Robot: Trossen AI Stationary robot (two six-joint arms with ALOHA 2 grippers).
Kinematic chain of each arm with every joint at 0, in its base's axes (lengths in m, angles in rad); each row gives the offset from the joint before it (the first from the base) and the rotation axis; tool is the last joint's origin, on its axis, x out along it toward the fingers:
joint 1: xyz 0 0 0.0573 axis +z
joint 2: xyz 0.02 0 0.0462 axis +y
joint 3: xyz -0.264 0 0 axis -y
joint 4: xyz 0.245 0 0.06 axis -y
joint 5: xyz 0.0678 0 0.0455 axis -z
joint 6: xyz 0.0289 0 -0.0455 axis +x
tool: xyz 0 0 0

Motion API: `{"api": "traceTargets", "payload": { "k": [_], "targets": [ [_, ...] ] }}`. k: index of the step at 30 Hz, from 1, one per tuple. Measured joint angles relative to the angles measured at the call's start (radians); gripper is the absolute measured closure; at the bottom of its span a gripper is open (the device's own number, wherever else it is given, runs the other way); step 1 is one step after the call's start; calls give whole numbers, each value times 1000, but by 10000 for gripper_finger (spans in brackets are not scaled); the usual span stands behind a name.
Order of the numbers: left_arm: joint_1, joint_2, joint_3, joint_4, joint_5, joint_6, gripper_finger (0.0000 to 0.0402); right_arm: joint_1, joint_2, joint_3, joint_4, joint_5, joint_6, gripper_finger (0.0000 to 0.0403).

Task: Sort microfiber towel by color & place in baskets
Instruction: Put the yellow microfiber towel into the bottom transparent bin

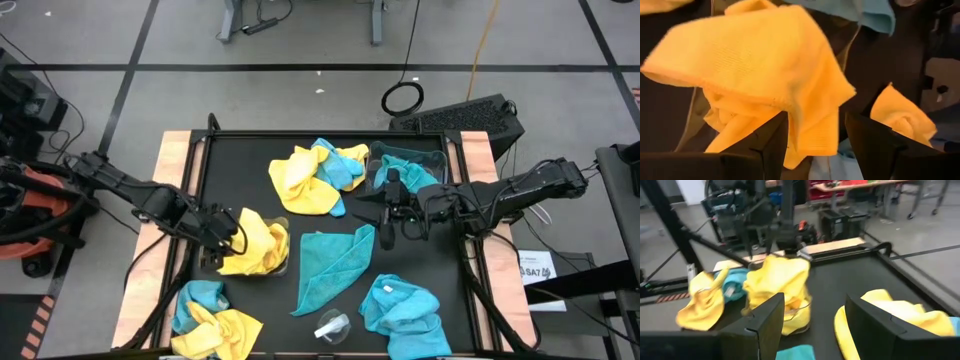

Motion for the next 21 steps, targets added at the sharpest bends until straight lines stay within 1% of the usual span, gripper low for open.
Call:
{"api": "traceTargets", "payload": {
  "k": [3, 6, 12, 16, 21],
  "targets": [
    [0, 0, 35, -32, -2, 7, 198, 0, 0, 0, -23, -55, 5, 202],
    [0, 0, 62, -26, -10, 28, 198, 0, 0, 0, -48, -108, 27, 202],
    [0, 0, 87, 8, -46, 76, 198, 1, 0, 0, -72, -164, 40, 202],
    [0, 0, 87, 95, -82, 138, 198, 2, 25, 0, -96, -206, 40, 202],
    [0, 0, 87, 221, -147, 230, 199, 3, 110, 0, -124, -237, 34, 202]
  ]
}}
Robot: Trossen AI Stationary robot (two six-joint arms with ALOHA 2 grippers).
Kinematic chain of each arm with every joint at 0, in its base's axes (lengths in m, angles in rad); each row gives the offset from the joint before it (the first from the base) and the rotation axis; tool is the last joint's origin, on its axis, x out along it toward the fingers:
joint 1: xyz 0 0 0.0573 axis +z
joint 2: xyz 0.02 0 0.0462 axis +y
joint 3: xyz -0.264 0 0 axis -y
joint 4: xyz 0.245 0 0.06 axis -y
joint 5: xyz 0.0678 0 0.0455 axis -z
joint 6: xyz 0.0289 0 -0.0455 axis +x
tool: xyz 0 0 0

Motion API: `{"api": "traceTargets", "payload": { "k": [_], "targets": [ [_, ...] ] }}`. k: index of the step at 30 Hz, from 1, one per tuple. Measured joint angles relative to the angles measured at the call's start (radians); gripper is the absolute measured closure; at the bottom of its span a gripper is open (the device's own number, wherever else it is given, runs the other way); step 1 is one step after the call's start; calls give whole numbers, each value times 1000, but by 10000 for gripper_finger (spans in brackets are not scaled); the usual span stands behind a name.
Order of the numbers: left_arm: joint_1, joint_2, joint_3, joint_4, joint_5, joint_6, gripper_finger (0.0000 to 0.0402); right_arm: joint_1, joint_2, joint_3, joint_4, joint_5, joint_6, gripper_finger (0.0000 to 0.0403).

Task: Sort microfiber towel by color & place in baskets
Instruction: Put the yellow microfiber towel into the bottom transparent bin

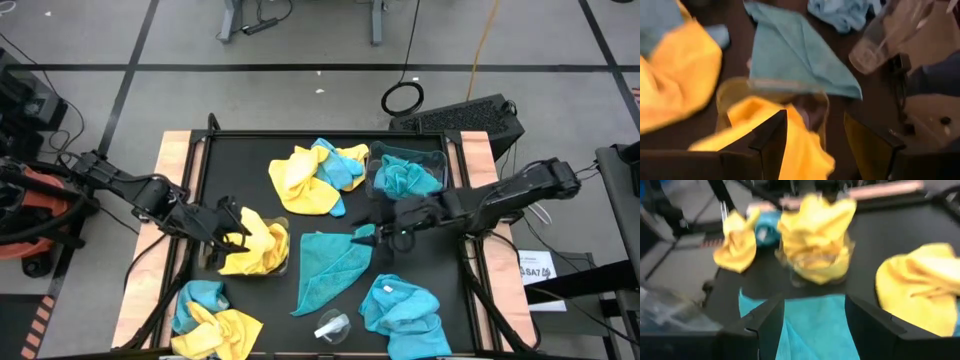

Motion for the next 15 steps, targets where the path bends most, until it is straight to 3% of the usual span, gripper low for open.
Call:
{"api": "traceTargets", "payload": {
  "k": [6, 15],
  "targets": [
    [0, 0, 0, 31, -76, 57, 199, 0, 146, 0, 0, -80, -17, 202],
    [5, 0, -3, 35, -120, 66, 199, 0, 302, 0, 29, -98, -86, 196]
  ]
}}
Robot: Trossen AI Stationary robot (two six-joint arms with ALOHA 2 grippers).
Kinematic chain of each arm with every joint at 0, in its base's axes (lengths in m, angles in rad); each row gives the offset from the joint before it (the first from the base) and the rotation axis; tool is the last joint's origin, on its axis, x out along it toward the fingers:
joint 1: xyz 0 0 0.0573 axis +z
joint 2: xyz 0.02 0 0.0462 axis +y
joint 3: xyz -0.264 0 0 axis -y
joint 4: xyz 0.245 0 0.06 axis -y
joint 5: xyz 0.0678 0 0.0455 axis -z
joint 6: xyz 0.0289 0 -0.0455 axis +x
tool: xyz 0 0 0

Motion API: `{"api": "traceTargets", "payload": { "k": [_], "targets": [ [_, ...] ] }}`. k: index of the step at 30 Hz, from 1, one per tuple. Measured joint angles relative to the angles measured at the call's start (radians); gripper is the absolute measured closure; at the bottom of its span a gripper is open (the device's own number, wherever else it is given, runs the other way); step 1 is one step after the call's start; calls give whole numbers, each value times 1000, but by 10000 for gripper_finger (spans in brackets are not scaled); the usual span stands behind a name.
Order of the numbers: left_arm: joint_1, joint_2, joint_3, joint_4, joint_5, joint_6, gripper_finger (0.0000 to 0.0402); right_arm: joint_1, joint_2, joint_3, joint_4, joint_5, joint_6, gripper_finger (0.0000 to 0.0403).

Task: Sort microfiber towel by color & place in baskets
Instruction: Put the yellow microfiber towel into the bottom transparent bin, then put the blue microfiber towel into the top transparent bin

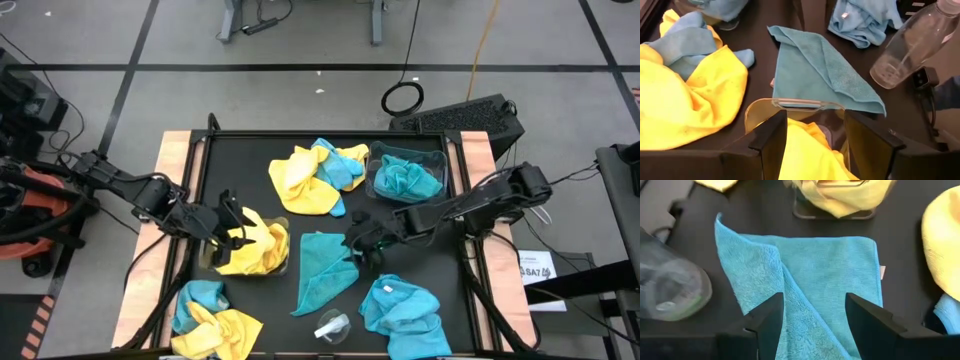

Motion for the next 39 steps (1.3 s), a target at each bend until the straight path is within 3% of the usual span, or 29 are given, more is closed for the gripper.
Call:
{"api": "traceTargets", "payload": {
  "k": [7, 17, 21, 32, 35, 39],
  "targets": [
    [0, 4, -30, 8, -5, -6, 199, 0, 109, 0, 154, 3, -126, 152],
    [-1, 33, -32, 42, -3, -2, 199, 0, 285, 0, 286, -24, -99, 109],
    [-1, 40, -32, 51, -2, -2, 199, 0, 317, 0, 322, -77, -96, 108],
    [-1, 39, -32, 56, 2, -1, 199, -1, 418, 9, 344, -79, -34, 114],
    [-1, 39, -32, 57, 2, -2, 199, -3, 420, 8, 342, -79, -5, 132],
    [-1, 39, -32, 57, 2, -1, 199, -9, 417, 7, 332, -77, -1, 186]
  ]
}}
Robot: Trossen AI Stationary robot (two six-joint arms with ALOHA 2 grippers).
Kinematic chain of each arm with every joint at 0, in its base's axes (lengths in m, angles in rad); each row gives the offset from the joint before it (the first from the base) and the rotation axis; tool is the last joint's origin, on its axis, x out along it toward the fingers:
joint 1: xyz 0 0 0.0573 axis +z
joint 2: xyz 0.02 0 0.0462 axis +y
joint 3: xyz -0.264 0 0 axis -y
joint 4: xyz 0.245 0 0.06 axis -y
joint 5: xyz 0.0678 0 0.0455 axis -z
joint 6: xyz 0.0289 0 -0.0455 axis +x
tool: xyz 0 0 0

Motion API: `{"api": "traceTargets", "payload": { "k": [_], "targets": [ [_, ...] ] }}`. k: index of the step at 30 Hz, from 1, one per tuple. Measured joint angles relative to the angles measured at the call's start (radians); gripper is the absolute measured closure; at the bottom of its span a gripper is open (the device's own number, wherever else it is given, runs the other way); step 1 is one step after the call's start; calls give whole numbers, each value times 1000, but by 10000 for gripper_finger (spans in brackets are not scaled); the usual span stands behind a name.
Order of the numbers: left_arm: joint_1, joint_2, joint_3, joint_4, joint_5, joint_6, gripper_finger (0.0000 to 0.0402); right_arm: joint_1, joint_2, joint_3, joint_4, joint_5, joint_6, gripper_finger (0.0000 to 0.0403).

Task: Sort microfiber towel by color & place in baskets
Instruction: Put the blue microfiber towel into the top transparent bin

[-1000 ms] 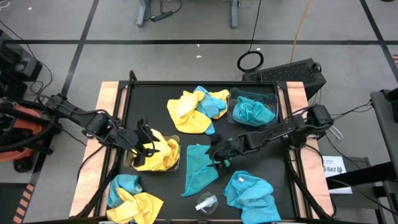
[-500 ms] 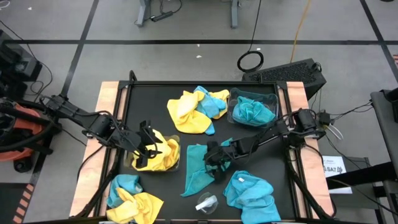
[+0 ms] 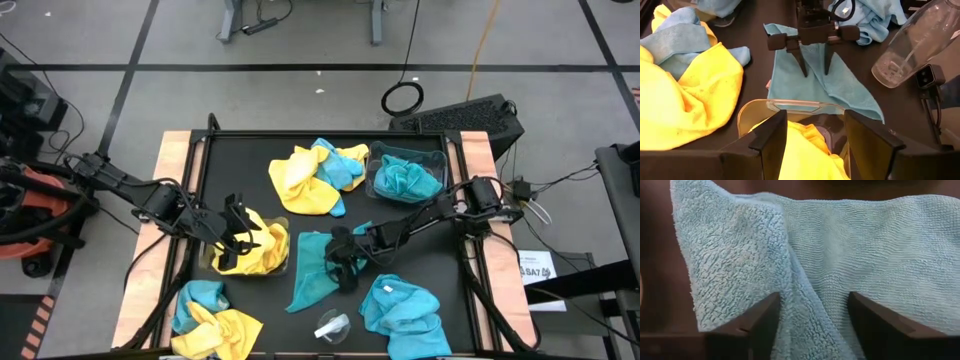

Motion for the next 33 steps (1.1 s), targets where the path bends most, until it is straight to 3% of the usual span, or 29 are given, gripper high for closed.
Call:
{"api": "traceTargets", "payload": {
  "k": [10, 19, 27, 33],
  "targets": [
    [0, 0, 0, 5, -5, -2, 199, -7, -8, -2, -18, -15, 33, 390],
    [0, 0, -1, 23, -6, -2, 199, -21, -91, -8, -100, 12, 31, 400],
    [1, 0, -1, 31, -8, -2, 199, -52, -290, -7, -246, 142, -16, 402],
    [1, 0, -1, 42, -23, -2, 199, -84, -485, -7, -340, 299, -32, 402]
  ]
}}
